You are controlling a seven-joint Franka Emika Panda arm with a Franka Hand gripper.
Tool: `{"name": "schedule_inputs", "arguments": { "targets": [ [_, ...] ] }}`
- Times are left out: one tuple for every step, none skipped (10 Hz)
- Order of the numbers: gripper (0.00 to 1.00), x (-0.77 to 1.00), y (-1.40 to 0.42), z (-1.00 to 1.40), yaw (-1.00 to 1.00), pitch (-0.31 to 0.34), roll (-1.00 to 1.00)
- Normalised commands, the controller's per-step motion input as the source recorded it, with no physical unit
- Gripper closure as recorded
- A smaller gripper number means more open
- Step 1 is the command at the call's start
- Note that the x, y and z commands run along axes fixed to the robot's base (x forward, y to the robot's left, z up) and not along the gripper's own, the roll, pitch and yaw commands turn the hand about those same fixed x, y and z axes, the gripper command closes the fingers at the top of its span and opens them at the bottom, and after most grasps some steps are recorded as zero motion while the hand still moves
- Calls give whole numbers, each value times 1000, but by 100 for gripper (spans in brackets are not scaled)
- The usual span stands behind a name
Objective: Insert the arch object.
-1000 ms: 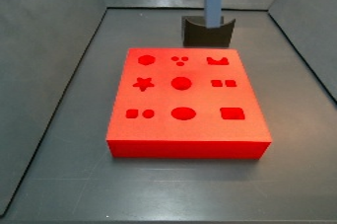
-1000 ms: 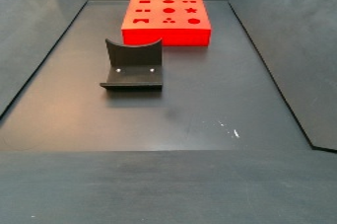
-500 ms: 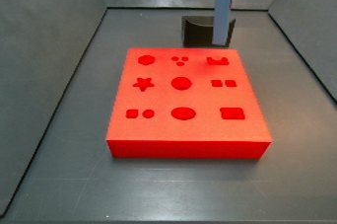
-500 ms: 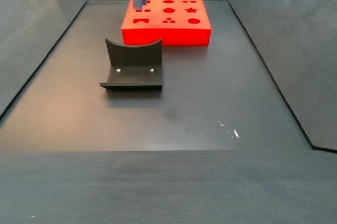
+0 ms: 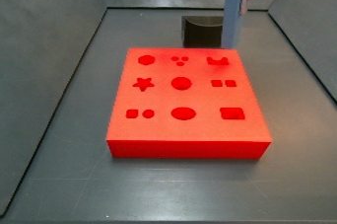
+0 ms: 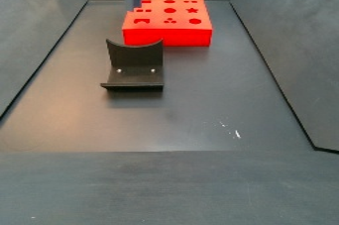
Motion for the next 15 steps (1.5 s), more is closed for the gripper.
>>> {"name": "schedule_inputs", "arguments": {
  "targets": [
    [100, 66, -131, 0, -829, 74, 0],
    [100, 57, -117, 0, -840, 66, 0],
    [100, 40, -111, -3, -837, 79, 0],
    [100, 0, -86, 0, -834, 106, 13],
    [100, 0, -43, 0, -826, 139, 39],
    [100, 0, -17, 0, -809, 186, 56],
    [100, 0, 0, 0, -797, 213, 67],
    [100, 0, 0, -3, -794, 234, 74],
    [100, -9, 0, -20, -789, 244, 80],
    [100, -20, 0, -40, -743, 304, 86],
    [100, 0, 0, -49, -637, 316, 91],
    [100, 0, 0, -77, -674, 276, 100],
    [100, 0, 0, -80, -700, 233, 100],
    [100, 43, 0, -57, -729, 149, 89],
    [100, 166, -31, -26, -729, 67, 64]
  ]
}}
